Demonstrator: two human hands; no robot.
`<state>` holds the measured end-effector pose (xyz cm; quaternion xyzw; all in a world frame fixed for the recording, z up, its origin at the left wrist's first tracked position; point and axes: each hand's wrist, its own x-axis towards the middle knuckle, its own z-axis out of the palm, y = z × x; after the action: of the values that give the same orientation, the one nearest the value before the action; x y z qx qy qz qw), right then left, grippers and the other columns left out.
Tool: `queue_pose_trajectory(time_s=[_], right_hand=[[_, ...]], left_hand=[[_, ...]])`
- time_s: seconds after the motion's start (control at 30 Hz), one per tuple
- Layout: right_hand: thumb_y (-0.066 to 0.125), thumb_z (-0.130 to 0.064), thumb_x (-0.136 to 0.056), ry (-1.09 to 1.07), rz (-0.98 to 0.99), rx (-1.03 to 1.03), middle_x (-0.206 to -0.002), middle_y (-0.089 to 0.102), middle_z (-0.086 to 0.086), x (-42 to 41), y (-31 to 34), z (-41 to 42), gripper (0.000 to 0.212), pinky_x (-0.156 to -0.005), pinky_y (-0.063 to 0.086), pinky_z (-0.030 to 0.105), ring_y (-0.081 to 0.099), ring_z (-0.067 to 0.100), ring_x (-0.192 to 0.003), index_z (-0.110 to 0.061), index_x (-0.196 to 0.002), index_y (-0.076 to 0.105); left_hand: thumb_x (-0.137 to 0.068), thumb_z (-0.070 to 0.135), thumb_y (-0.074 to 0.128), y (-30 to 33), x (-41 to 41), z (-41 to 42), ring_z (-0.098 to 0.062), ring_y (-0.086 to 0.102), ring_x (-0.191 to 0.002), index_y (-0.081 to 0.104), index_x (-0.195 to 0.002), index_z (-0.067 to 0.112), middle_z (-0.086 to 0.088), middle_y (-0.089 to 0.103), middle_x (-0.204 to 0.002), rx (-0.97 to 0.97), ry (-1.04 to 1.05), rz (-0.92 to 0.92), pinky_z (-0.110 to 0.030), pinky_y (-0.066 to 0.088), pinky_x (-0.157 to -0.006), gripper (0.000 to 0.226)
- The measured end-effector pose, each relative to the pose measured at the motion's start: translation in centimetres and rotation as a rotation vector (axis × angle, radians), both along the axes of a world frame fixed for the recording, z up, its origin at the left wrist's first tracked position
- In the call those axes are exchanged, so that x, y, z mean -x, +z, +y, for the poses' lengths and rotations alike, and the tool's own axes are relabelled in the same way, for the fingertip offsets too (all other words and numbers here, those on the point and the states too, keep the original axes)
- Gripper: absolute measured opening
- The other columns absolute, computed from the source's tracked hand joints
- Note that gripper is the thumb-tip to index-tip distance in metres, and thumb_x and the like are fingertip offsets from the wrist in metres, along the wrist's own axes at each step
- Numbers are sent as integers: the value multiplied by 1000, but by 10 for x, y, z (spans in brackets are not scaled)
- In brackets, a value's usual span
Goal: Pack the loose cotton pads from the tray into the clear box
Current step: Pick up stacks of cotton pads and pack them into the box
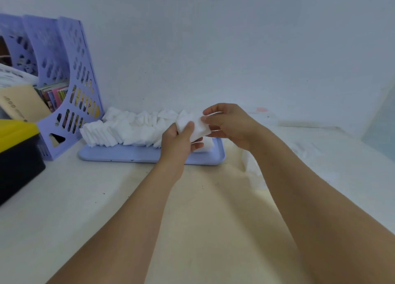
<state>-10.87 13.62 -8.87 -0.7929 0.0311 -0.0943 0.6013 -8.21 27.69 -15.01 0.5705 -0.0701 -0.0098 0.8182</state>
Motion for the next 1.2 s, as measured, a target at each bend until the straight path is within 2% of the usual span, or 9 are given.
queue_pose_trajectory(time_s=[0.1, 0.17, 0.3, 0.5, 0.63, 0.87, 1.03, 1.1, 1.2], right_hand=[[63, -14, -92, -251, 8, 415, -92, 64, 9, -15, -11, 4, 8, -82, 55, 36, 64, 28, -91, -7, -94, 63], [58, -11, -93, -261, 138, 444, -79, 57, 12, -19, -14, 11, 22, -78, 55, 38, 66, 33, -86, -10, -73, 50], [44, -9, -102, -172, 437, 463, -110, 66, 28, -28, -16, 26, 16, -94, 57, 51, 69, 43, -102, 1, -96, 55], [51, -8, -99, -199, 583, 209, -87, 59, 12, -45, -20, 23, 9, -82, 54, 32, 58, 26, -81, -3, -95, 58], [68, -5, -93, -259, 439, 121, -83, 63, 17, -49, -20, 16, 18, -84, 61, 42, 72, 33, -90, -3, -83, 53], [69, 5, -84, -421, 221, 515, -81, 60, 14, -44, -24, 5, 29, -71, 63, 46, 71, 36, -72, 0, -112, 62], [63, -7, -82, -492, 25, 794, -114, 63, 11, -23, -13, -5, 32, -73, 43, 30, 63, 33, -96, -9, -114, 61], [65, -15, -84, -532, -76, 711, -115, 65, 9, -11, 2, -16, 34, -79, 46, 29, 64, 31, -104, -13, -118, 63], [64, -6, -90, -245, -139, 201, -101, 66, 9, 23, 22, -26, 30, -70, 61, 34, 69, 27, -95, -13, -119, 64]], left_hand=[[-99, 15, 60, -4, -10, 9, -15, 67, -97, 60, -118, 10, -2, 66, -117, 46, 151, 32, -27, 60, -70, 19], [-96, 10, 63, -6, -14, 12, -15, 64, -97, 59, -115, 13, 1, 64, -110, 41, 180, 61, -30, 60, -74, 20], [-90, 7, 64, -10, -18, 13, -22, 65, -100, 61, -111, 16, 3, 65, -103, -16, 168, 105, -41, 60, -89, 23], [-90, 10, 63, -10, -17, 12, -24, 61, -106, 53, -117, 20, 5, 60, -105, -168, 112, 87, -50, 55, -98, 30], [-92, 8, 64, -11, -18, 13, -19, 60, -96, 54, -121, 17, 3, 61, -105, -204, 111, 60, -45, 57, -93, 32], [-95, 11, 62, -10, -14, 12, -18, 53, -97, 51, -129, 14, 0, 54, -111, -370, 105, -22, -21, 45, -64, 36], [-94, 11, 63, -9, -12, 12, -20, 56, -101, 53, -124, 14, 3, 56, -107, -418, 99, -53, -33, 53, -83, 33], [-92, 10, 66, -7, -11, 12, -22, 60, -106, 55, -121, 16, 4, 60, -107, -298, 88, -9, -45, 56, -94, 32], [-91, 5, 67, 1, -5, 11, -25, 62, -112, 59, -120, 11, -3, 63, -117, -67, 6, 113, -40, 61, -85, 30]])
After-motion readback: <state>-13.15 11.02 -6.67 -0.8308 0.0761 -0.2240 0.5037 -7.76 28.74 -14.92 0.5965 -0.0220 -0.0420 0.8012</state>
